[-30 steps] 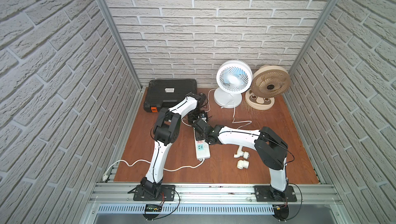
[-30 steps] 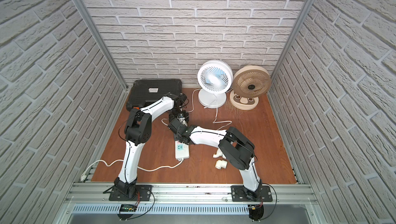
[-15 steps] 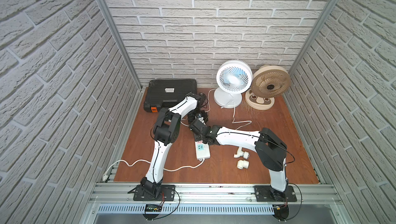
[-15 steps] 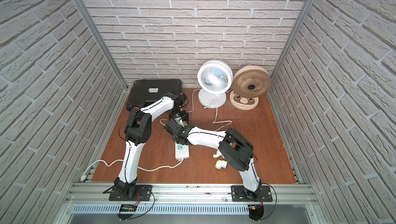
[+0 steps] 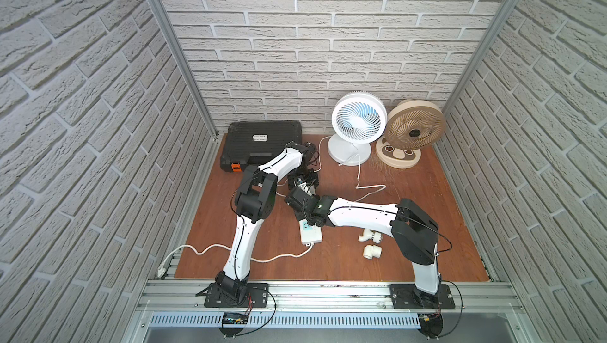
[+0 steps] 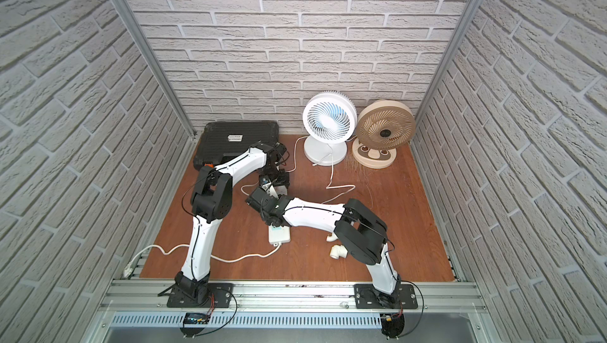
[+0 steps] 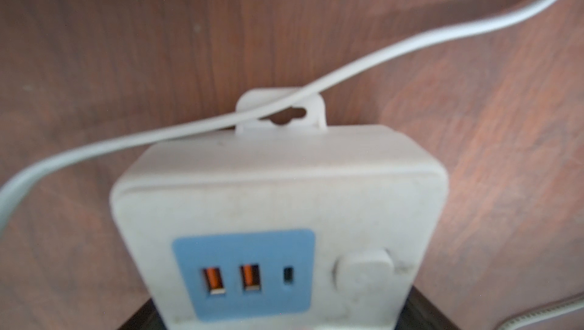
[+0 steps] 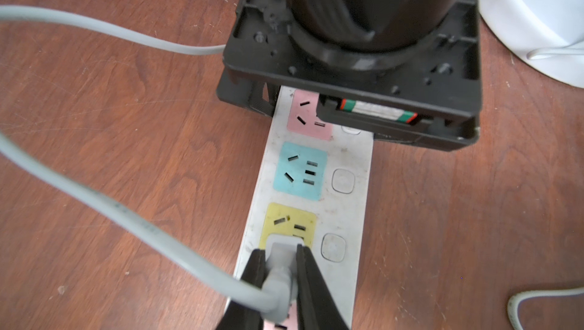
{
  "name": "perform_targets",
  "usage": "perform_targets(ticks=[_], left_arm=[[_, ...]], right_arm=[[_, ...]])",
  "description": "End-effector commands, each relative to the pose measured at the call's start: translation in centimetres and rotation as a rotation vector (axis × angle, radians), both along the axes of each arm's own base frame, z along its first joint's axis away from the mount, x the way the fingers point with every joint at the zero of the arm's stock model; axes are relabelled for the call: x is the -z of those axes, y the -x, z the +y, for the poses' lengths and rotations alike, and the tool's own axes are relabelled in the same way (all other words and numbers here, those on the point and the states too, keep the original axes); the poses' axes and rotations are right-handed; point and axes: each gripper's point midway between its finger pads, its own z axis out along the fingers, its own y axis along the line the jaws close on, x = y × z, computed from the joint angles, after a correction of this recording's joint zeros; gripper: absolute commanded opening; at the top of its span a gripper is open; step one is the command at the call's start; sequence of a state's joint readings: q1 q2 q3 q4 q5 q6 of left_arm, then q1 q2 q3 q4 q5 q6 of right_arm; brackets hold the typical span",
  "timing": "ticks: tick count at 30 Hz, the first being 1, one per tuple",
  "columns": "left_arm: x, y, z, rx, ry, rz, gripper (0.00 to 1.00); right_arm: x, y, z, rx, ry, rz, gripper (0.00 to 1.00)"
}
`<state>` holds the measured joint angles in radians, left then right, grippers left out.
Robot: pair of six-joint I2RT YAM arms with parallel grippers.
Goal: Unplug the desk fan from the power strip
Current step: Remove the plug from the socket.
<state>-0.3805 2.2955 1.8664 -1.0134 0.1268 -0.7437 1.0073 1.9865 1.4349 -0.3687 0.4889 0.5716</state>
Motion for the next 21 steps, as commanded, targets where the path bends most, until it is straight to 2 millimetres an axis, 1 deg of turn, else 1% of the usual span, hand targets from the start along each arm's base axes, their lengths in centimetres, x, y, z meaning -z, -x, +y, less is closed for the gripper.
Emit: perform_targets(ticks=[1, 7, 14, 15, 16, 19, 21], left_arm=[[6.0, 4.2, 2.4, -0.018, -0.063, 0.211, 0.00], [5.2, 3.1, 1.0, 0.017, 0.022, 0.135, 0.00], [4.4, 2.4, -0.3, 0.038, 0.092, 0.080, 0.00], [4.2, 2.2, -0.3, 0.038, 0.094, 0.066, 0.03], [4.0, 2.2, -0.3, 0.038, 0.089, 0.059, 0.17], [3.0, 1.8, -0.5, 0.049, 0.087, 0.025, 0.52], [2.6, 1.8, -0.7, 0.053, 0.085, 0.012, 0.68]], right_arm=[[-2.0, 0.1, 0.5, -0.011, -0.083, -0.023, 0.03], [-2.6, 0.7, 1.1, -0.029, -0.160, -0.006, 0.03], [-3.2, 1.0, 1.0, -0.034, -0.207, -0.007, 0.03], [-3.3, 1.1, 1.0, -0.035, -0.212, -0.008, 0.03], [-3.4, 1.1, 1.0, -0.036, -0.216, -0.008, 0.03], [-3.5, 1.1, 1.0, -0.039, -0.230, -0.011, 0.03], [-3.6, 1.1, 1.0, -0.039, -0.239, -0.008, 0.02]])
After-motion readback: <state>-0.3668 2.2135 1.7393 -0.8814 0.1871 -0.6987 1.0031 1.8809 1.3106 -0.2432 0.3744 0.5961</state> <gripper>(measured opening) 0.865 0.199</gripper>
